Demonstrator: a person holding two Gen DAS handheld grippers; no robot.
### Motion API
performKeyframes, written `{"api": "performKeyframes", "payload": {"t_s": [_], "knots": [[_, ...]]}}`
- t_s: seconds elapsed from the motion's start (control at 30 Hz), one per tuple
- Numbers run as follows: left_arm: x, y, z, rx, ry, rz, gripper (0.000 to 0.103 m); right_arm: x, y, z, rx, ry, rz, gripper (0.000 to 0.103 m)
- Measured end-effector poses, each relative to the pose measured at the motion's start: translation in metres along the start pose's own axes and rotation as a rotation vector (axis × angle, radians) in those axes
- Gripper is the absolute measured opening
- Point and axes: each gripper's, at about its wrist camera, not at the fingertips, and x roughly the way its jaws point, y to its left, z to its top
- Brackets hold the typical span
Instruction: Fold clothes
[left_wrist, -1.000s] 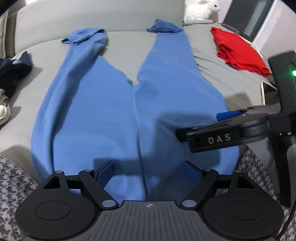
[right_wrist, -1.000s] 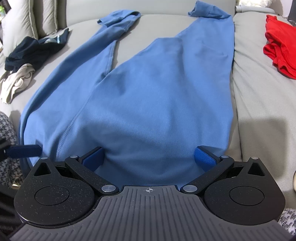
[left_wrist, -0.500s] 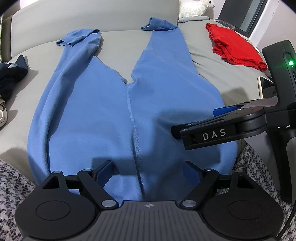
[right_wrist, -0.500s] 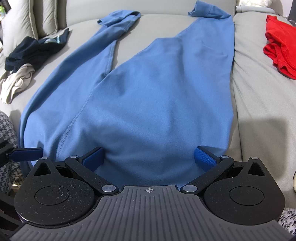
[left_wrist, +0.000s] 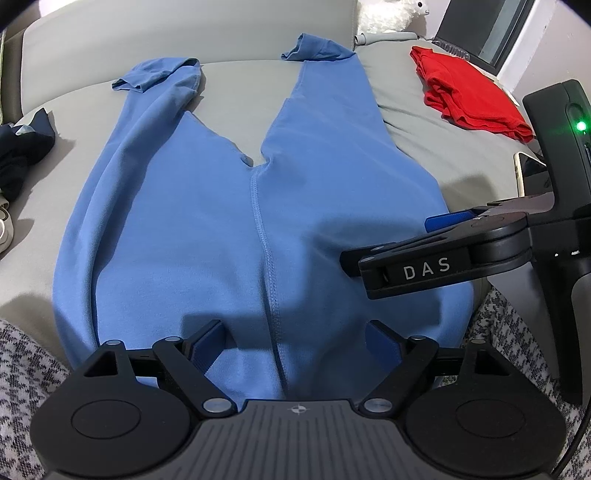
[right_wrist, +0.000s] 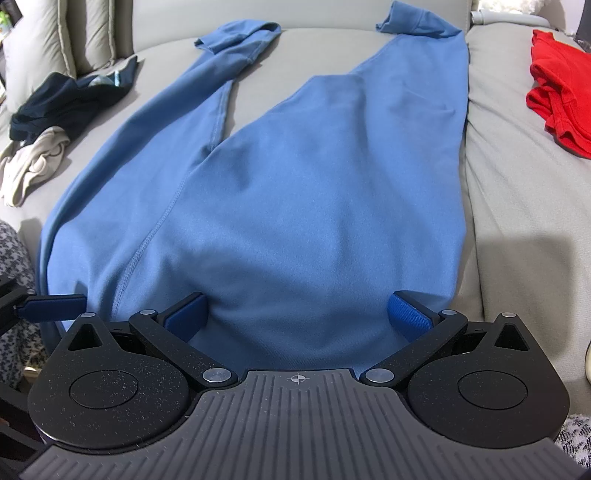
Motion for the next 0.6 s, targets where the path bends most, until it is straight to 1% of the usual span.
{"api": "performKeyframes", "payload": {"t_s": [0.47, 0.6], "knots": [[-0.0027, 0.0026, -0.0001, -0.022, -0.007, -0.009, 0.082, 0.0001, -0.0014, 0.0016, -0.002, -0.001, -0.001, 0.103], [-0.0037, 0.0034, 0.0007, -0.027, -0.003, 0.005, 0.083, 0.0004, -0.0014, 0.0017, -0.001, -0.004, -0.001, 0.103]]}}
